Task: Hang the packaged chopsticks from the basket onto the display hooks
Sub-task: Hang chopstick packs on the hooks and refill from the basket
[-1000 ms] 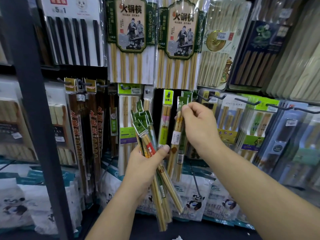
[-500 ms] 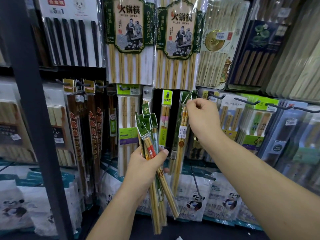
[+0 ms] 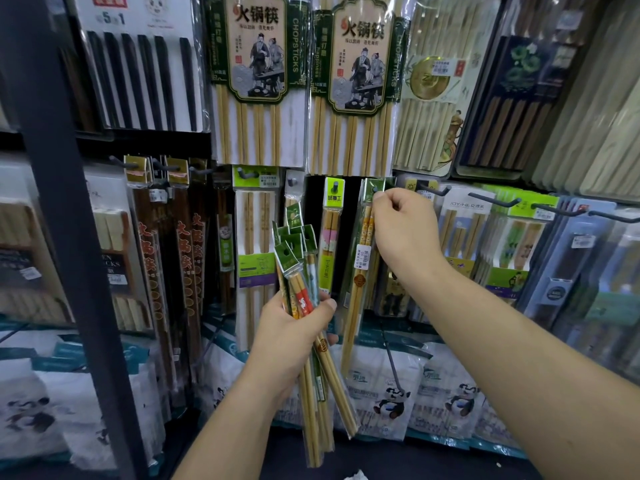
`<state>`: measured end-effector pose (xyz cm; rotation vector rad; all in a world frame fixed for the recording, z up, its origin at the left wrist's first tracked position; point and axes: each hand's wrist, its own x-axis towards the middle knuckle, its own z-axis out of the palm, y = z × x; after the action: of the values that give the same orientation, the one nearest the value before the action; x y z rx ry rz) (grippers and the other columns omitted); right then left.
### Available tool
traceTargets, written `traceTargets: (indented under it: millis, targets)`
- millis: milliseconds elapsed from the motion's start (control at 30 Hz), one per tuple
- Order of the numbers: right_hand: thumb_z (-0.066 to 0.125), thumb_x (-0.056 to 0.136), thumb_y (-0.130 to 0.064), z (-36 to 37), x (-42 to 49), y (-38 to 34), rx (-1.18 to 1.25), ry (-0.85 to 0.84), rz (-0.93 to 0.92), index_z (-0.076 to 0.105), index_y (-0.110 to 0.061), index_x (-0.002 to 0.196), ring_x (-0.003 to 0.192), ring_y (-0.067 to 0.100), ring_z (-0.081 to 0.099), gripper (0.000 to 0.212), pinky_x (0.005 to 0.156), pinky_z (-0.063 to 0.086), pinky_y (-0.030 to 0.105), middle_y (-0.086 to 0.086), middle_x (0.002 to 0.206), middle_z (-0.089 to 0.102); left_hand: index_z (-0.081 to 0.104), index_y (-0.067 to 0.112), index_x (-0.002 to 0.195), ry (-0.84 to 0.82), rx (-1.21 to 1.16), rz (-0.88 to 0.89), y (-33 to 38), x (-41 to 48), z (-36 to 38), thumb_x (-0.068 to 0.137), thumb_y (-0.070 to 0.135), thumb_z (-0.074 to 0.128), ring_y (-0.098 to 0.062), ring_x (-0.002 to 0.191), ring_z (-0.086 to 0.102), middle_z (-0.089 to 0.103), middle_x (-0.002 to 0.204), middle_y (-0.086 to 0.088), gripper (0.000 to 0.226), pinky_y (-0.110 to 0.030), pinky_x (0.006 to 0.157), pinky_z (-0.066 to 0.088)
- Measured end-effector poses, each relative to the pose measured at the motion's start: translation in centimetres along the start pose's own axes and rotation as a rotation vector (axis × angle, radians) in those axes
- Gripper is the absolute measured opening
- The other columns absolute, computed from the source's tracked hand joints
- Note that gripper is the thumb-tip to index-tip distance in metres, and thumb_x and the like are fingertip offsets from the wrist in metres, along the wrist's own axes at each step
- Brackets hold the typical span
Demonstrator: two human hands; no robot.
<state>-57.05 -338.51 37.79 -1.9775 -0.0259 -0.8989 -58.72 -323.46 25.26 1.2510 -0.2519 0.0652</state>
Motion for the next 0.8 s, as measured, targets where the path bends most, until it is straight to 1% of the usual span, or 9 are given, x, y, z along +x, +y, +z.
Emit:
traceTargets:
  millis: [200, 267, 333, 400, 500, 600, 633, 733, 800]
  targets:
    - [0.042, 0.103, -0.016, 0.0, 0.1, 0.0, -0.083, -0.022, 0.013, 0.032, -0.019, 0.062, 0.036, 0.005, 0.029, 0.042, 0.06, 0.043, 0.036, -0.011, 0.048, 0.028, 0.072, 0.019, 0.086, 0.013, -0.015, -0.014, -0.1, 0.1, 0.0, 0.09, 0.007, 0.077, -0.029, 0.076, 0.067, 0.071, 0.085, -0.011, 0.014, -0.032, 0.059, 0.058]
    - [0.044, 0.103, -0.02, -0.1, 0.1, 0.5, -0.107, -0.017, 0.032, 0.033, -0.019, 0.061, 0.04, 0.005, 0.031, 0.044, 0.065, 0.053, 0.042, -0.011, 0.045, 0.03, 0.073, 0.019, 0.087, 0.012, -0.01, -0.011, 0.0, 0.0, 0.0, 0.089, 0.006, 0.078, -0.025, 0.072, 0.069, 0.072, 0.085, -0.008, 0.014, -0.032, 0.059, 0.058]
    - [0.047, 0.105, -0.028, -0.1, -0.4, 1.0, -0.119, -0.007, 0.047, 0.04, -0.02, 0.064, 0.048, 0.01, 0.039, 0.043, 0.07, 0.054, 0.042, -0.01, 0.051, 0.037, 0.071, 0.014, 0.09, 0.011, 0.016, 0.007, 0.0, 0.0, -0.1, 0.088, 0.007, 0.08, -0.022, 0.069, 0.071, 0.073, 0.084, -0.008, 0.01, -0.028, 0.057, 0.058]
    - [0.049, 0.105, -0.038, 0.0, -1.3, 1.5, -0.139, 0.008, 0.049, 0.048, -0.021, 0.072, 0.056, 0.011, 0.048, 0.036, 0.06, 0.046, 0.037, -0.007, 0.061, 0.048, 0.068, 0.009, 0.09, 0.009, 0.051, 0.025, -0.1, 0.0, -0.1, 0.086, 0.01, 0.082, -0.021, 0.069, 0.072, 0.072, 0.08, -0.009, 0.014, -0.025, 0.056, 0.058]
    - [0.052, 0.102, -0.045, 0.5, -3.3, 2.1, -0.126, -0.016, 0.009, 0.052, -0.022, 0.078, 0.059, 0.001, 0.051, 0.033, 0.056, 0.037, 0.027, -0.008, 0.066, 0.052, 0.066, 0.008, 0.091, -0.013, 0.068, 0.032, 0.0, -0.1, -0.1, 0.084, 0.015, 0.084, -0.022, 0.068, 0.072, 0.072, 0.075, -0.007, 0.021, -0.028, 0.057, 0.059]
    - [0.055, 0.102, -0.043, 1.1, -5.1, 1.9, 0.057, -0.199, -0.054, 0.061, -0.02, 0.081, 0.062, -0.001, 0.05, 0.031, 0.059, 0.042, 0.018, -0.001, 0.069, 0.058, 0.061, -0.002, 0.102, -0.003, 0.091, 0.036, 0.1, -0.1, 0.0, 0.079, 0.022, 0.089, -0.028, 0.073, 0.071, 0.069, 0.083, -0.019, 0.043, -0.047, 0.066, 0.064]
    - [0.057, 0.102, -0.041, 1.2, -5.5, 1.8, 0.091, -0.255, -0.075, 0.063, -0.022, 0.081, 0.061, -0.001, 0.05, 0.028, 0.058, 0.043, 0.016, -0.004, 0.069, 0.06, 0.061, -0.003, 0.104, -0.013, 0.089, 0.039, 0.1, -0.1, 0.0, 0.079, 0.022, 0.089, -0.031, 0.075, 0.071, 0.069, 0.086, -0.022, 0.045, -0.052, 0.071, 0.064]
    - [0.059, 0.102, -0.03, 1.4, -5.9, 1.4, 0.121, -0.321, -0.121, 0.062, -0.026, 0.075, 0.052, -0.002, 0.046, 0.028, 0.048, 0.038, 0.008, -0.014, 0.058, 0.052, 0.062, -0.002, 0.106, -0.042, 0.065, 0.037, 0.1, -0.2, 0.0, 0.079, 0.02, 0.089, -0.033, 0.079, 0.073, 0.071, 0.092, -0.027, 0.044, -0.05, 0.071, 0.065]
    - [0.057, 0.103, -0.029, 1.2, -5.7, 1.3, 0.074, -0.301, -0.147, 0.061, -0.025, 0.073, 0.053, -0.001, 0.045, 0.031, 0.051, 0.037, 0.008, -0.016, 0.058, 0.051, 0.062, -0.007, 0.103, -0.038, 0.055, 0.051, 0.2, -0.2, 0.1, 0.079, 0.023, 0.089, -0.032, 0.081, 0.074, 0.072, 0.091, -0.026, 0.047, -0.045, 0.073, 0.064]
